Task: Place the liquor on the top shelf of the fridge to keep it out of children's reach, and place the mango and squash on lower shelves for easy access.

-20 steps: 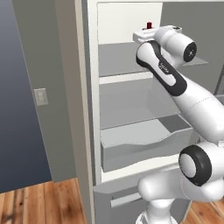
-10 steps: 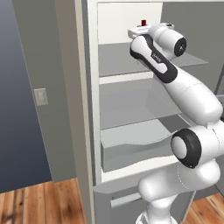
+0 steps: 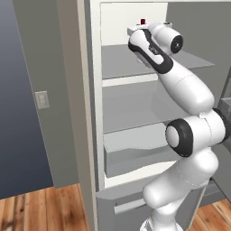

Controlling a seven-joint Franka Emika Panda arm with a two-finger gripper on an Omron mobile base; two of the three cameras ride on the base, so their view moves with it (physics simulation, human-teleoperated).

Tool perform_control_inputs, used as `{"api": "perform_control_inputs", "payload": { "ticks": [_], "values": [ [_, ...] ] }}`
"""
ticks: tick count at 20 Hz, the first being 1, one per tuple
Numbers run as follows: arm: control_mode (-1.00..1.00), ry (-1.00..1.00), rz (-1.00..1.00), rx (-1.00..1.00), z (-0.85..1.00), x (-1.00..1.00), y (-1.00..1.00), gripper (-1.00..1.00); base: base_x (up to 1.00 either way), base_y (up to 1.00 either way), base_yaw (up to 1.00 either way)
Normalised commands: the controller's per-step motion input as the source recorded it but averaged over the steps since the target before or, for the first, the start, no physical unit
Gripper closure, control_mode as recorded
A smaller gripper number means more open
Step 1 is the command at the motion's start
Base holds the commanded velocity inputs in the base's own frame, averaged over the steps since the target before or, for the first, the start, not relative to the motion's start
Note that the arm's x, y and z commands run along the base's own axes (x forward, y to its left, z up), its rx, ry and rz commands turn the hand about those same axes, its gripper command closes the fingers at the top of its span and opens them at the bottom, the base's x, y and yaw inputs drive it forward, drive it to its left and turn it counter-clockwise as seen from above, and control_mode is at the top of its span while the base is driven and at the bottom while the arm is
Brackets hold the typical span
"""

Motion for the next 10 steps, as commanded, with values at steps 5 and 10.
{"api": "perform_control_inputs", "payload": {
  "ticks": [5,10],
  "values": [
    [-1.0,0.0,0.0,0.0,0.0,0.21,-0.09,-1.0,0.0,0.0,0.0],
    [-1.0,0.0,0.0,0.0,0.0,0.01,-0.19,-1.0,0.0,0.0,0.0]
  ]
}}
